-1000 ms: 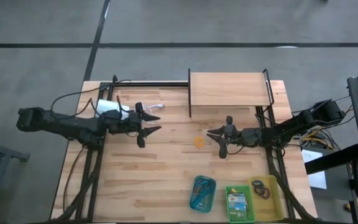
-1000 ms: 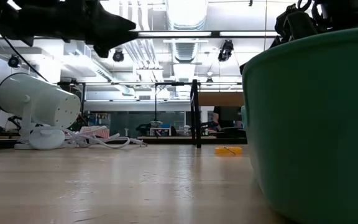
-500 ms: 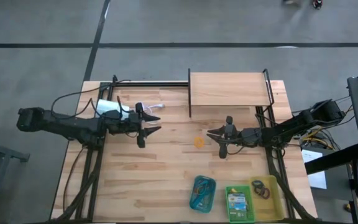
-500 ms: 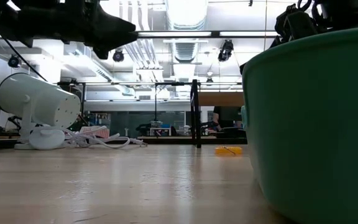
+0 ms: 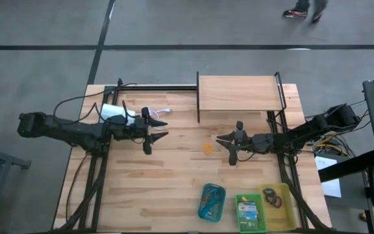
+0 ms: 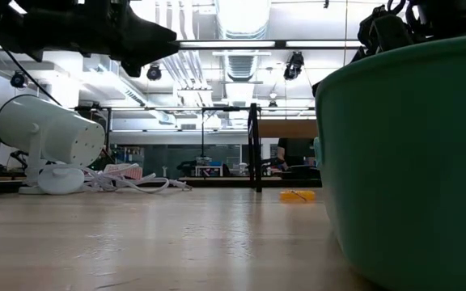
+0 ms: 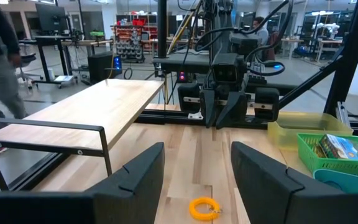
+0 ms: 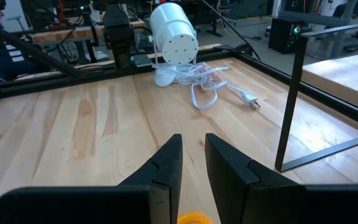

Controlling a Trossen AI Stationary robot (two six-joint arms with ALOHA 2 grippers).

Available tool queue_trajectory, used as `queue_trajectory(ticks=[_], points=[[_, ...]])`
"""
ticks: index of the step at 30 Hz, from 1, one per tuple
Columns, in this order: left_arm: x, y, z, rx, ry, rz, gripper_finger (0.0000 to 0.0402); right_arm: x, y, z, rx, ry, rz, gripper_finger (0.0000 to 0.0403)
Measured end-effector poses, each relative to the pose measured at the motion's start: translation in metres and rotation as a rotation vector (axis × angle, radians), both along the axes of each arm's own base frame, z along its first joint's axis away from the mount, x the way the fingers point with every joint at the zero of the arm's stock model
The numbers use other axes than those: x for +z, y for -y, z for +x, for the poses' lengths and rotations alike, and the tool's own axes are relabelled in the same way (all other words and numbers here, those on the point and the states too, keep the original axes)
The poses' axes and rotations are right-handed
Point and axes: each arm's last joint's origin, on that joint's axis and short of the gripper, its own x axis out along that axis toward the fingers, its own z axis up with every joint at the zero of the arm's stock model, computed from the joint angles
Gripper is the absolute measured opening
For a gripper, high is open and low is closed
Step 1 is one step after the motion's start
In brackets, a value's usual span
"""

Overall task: Pick & Place Office Desk Supplies
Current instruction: Put the yellow spring rubberband into the yellow bin

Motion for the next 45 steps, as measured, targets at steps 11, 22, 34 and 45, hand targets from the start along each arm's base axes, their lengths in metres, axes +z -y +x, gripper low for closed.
queue_trajectory(ticks=[11, 22, 34, 45], points=[[0.0, 0.0, 0.0, 0.0, -0.001, 0.0, 0.0189, 0.0, 0.0, 0.0, 0.0, 0.0, 0.0, 0.0068], [0.0, 0.0, 0.0, 0.0, -0.006, 0.0, 0.0189, 0.0, 0.0, 0.0, -0.005, -0.001, -0.007, 0.0068], [-0.011, 0.0, -0.001, 0.0, -0.107, -0.004, 0.0189, 0.0, 0.0, 0.0, -0.006, 0.001, -0.003, 0.0068], [-0.02, 0.0, -0.003, 0.0, -0.202, -0.007, 0.0191, 0.0, 0.0, 0.0, -0.007, 0.001, 0.0, 0.0068]])
